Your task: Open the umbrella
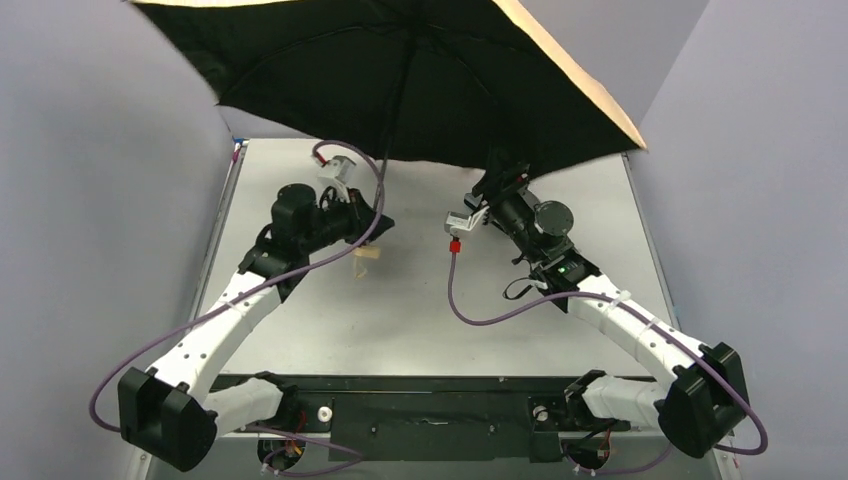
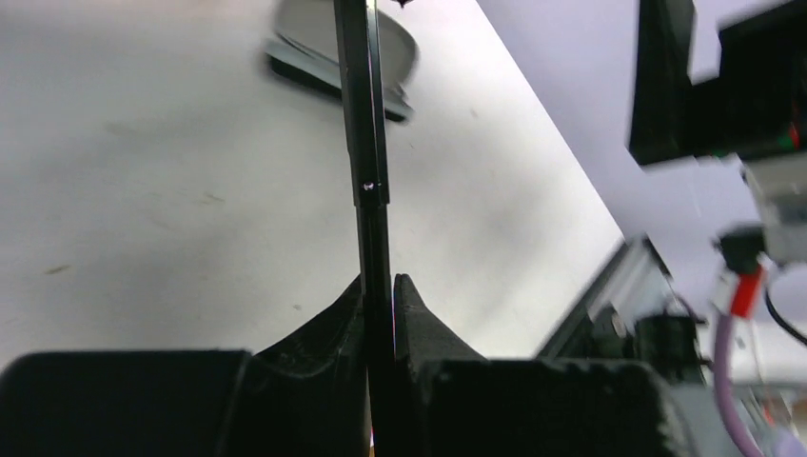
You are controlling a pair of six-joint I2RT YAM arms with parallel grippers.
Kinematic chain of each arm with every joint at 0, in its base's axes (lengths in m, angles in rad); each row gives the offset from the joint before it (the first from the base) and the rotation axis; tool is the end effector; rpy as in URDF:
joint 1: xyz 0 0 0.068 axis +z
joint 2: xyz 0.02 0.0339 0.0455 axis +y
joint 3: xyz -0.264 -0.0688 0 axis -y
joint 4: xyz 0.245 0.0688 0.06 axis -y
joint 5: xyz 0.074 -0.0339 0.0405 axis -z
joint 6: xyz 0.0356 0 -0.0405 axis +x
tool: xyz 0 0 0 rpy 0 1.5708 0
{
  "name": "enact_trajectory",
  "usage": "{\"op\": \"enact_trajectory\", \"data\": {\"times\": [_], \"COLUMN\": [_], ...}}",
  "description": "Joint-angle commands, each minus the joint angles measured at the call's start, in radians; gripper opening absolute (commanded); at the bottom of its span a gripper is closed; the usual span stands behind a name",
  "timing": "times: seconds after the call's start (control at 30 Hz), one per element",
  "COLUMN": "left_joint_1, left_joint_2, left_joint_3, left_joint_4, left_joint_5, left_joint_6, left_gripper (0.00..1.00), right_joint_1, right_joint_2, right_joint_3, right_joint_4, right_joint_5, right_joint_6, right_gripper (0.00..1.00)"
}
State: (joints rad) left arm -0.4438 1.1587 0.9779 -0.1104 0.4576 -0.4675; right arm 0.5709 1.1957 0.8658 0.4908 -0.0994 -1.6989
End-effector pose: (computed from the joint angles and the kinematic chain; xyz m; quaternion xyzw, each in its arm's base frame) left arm 0.2349 -0.1291 0.3400 0.1261 0.7829 -0.4193 0.4421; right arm 0.2358 0.1556 0.3541 -0.6027 0.2390 -0.3794 0.6601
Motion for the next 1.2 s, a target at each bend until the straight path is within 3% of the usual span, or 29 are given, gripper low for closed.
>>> {"op": "enact_trajectory", "data": {"times": [0.0, 0.13, 0.27, 0.47, 0.73, 0.9, 1.17], "left_joint_1": [0.026, 0.031, 0.068, 0.125, 0.149, 0.158, 0.157], "left_joint_2": [-0.183, -0.284, -0.347, -0.376, -0.38, -0.319, -0.184], "left_joint_3": [-0.03, -0.062, -0.119, -0.25, -0.372, -0.447, -0.473], "left_joint_4": [0.291, 0.197, 0.141, 0.205, 0.218, 0.328, 0.469], "left_joint_5": [-0.225, -0.461, -0.578, -0.586, -0.568, -0.465, -0.458], "left_joint_6": [0.027, 0.092, 0.127, 0.19, 0.162, 0.108, 0.012], "left_gripper": [0.0, 0.0, 0.0, 0.0, 0.0, 0.0, 0.0], "right_joint_1": [0.034, 0.051, 0.052, 0.058, 0.061, 0.06, 0.066], "right_joint_2": [-0.077, -0.107, -0.123, -0.129, -0.149, -0.156, -0.177], "right_joint_3": [-0.029, -0.043, -0.042, -0.048, -0.043, -0.061, -0.072], "right_joint_4": [-0.058, -0.104, -0.146, -0.175, -0.212, -0.219, -0.244], "right_joint_5": [0.05, 0.11, 0.161, 0.202, 0.245, 0.262, 0.284], "right_joint_6": [0.101, 0.151, 0.191, 0.215, 0.233, 0.233, 0.241], "right_gripper": [0.78, 0.78, 0.78, 0.79, 0.79, 0.79, 0.79]}}
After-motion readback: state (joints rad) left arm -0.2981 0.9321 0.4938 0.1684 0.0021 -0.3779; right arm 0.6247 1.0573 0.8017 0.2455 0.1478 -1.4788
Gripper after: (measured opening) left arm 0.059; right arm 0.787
